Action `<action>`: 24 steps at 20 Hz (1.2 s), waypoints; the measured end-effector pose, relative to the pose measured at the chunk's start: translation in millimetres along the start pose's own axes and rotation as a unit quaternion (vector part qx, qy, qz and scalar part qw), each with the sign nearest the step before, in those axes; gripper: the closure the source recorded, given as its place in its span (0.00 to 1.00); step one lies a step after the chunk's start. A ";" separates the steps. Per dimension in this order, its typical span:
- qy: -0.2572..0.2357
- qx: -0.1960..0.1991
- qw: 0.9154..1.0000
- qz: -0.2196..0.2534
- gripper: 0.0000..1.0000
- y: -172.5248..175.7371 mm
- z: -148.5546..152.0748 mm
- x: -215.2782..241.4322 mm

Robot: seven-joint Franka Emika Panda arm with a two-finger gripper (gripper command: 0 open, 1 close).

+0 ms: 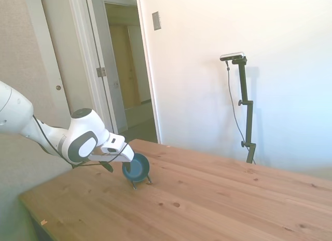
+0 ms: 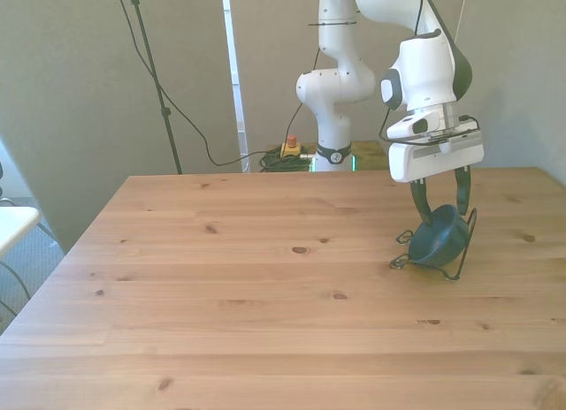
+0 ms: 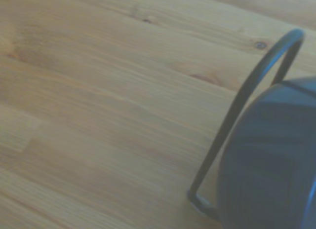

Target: Unload the bowl

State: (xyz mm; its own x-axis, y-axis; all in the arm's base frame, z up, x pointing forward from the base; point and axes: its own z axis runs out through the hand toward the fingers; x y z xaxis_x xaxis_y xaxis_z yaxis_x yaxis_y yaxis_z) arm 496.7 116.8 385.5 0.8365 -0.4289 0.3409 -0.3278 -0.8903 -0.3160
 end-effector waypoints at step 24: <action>0.021 0.033 0.999 -0.012 1.00 7.2 -11.9 21.2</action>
State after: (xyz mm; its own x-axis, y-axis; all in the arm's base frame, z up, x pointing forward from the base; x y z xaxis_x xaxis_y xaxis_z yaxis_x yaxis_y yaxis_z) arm 506.9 99.4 400.9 0.8239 -0.4148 0.3862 -0.2763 -0.8889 -0.3652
